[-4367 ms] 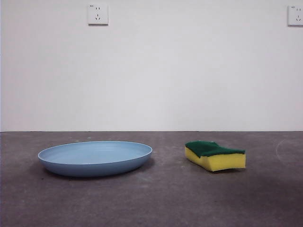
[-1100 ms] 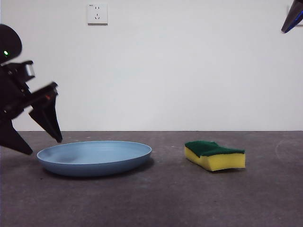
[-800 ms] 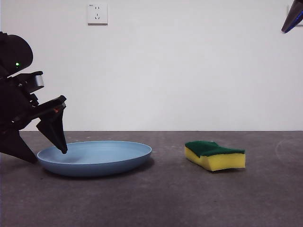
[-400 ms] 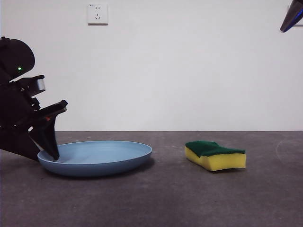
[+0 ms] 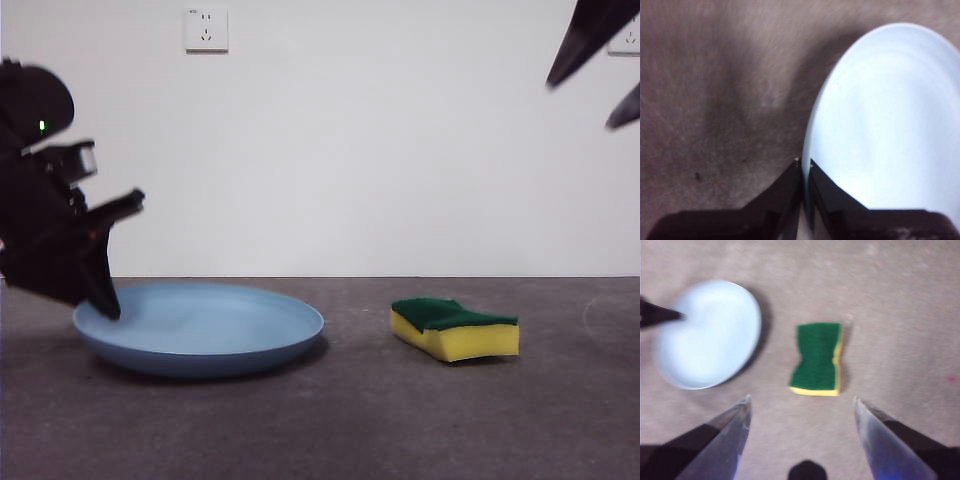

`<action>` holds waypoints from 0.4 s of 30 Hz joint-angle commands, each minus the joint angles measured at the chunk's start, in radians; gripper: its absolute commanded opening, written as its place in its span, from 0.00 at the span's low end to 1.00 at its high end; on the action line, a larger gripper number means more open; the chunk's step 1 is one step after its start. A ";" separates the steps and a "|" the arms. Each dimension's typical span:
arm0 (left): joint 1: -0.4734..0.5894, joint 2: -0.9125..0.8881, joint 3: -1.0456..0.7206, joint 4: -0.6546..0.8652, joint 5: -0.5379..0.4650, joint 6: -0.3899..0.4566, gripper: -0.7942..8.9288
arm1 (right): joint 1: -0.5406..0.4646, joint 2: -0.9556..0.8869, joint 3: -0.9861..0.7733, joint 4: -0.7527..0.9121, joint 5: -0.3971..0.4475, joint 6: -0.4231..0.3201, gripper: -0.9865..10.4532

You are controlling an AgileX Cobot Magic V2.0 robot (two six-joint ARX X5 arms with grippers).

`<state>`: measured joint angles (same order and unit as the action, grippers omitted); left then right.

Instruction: Pick up the plate,pick up the cloth,clean the plate with the cloth

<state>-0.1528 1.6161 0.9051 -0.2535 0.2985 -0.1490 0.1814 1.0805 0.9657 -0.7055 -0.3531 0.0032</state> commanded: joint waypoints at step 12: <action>-0.005 -0.354 0.000 -0.198 -0.002 0.023 0.07 | 0.219 0.489 0.217 0.047 0.309 -0.100 0.38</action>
<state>-0.1543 1.2629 0.9051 -0.4541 0.2970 -0.1379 0.3985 1.5593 1.1786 -0.6582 -0.0502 -0.0750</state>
